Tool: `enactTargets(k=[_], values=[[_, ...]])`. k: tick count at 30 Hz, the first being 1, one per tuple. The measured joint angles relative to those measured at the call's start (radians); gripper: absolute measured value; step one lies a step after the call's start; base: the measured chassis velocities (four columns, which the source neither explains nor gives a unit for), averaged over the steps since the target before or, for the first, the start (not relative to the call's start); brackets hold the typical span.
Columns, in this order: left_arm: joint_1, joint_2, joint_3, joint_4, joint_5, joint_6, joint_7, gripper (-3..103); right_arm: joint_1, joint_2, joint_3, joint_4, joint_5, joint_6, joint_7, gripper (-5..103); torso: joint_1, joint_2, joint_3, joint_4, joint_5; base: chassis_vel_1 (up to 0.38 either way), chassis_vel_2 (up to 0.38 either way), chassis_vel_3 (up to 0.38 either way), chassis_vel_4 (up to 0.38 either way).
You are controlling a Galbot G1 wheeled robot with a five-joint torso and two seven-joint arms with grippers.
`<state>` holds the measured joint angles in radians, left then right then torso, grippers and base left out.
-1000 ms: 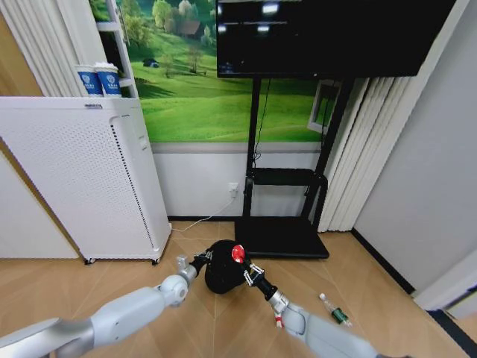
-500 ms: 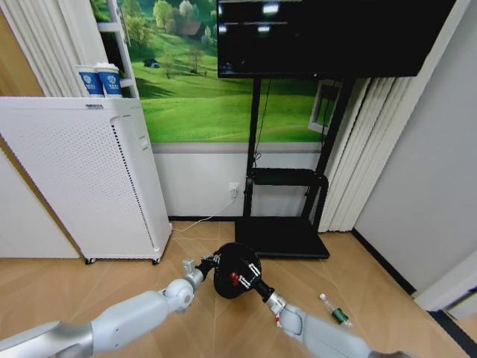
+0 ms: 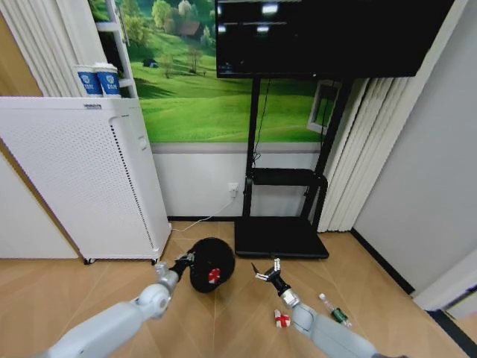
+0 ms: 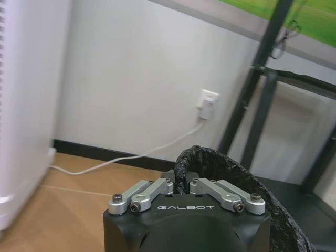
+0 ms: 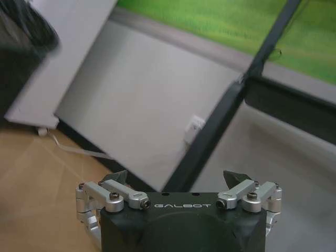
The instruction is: Pick up the trash bin and place the garbage on the floor into it.
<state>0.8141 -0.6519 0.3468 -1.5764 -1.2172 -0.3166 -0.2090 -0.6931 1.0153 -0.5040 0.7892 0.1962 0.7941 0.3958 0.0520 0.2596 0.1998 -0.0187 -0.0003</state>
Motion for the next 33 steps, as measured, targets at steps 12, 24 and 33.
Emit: enactTargets(k=[12, 24, 33], values=[[0.571, 0.012, -0.503, -0.191, 0.132, -0.013, 0.01, 8, -0.114, 0.013, 0.021, -0.077, -0.082, -0.055, -0.013, 100, 0.0, 0.0, 0.0, -0.0003, 0.0004, 0.0, 0.0, 0.0, 0.0], [0.818, -0.094, -0.698, -0.223, 0.228, -0.042, 0.102, 8, -0.234, 0.04, 0.038, -0.108, -0.168, -0.055, 0.015, 100, 0.0, 0.0, 0.0, -0.0005, 0.0003, 0.0, 0.0, 0.0, 0.0], [0.808, -0.122, -0.686, -0.217, 0.234, -0.046, 0.113, 8, -0.255, 0.054, 0.116, -0.198, -0.372, -0.076, 0.09, 100, 0.0, 0.0, 0.0, -0.0003, 0.0003, 0.0, 0.0, 0.0, 0.0]])
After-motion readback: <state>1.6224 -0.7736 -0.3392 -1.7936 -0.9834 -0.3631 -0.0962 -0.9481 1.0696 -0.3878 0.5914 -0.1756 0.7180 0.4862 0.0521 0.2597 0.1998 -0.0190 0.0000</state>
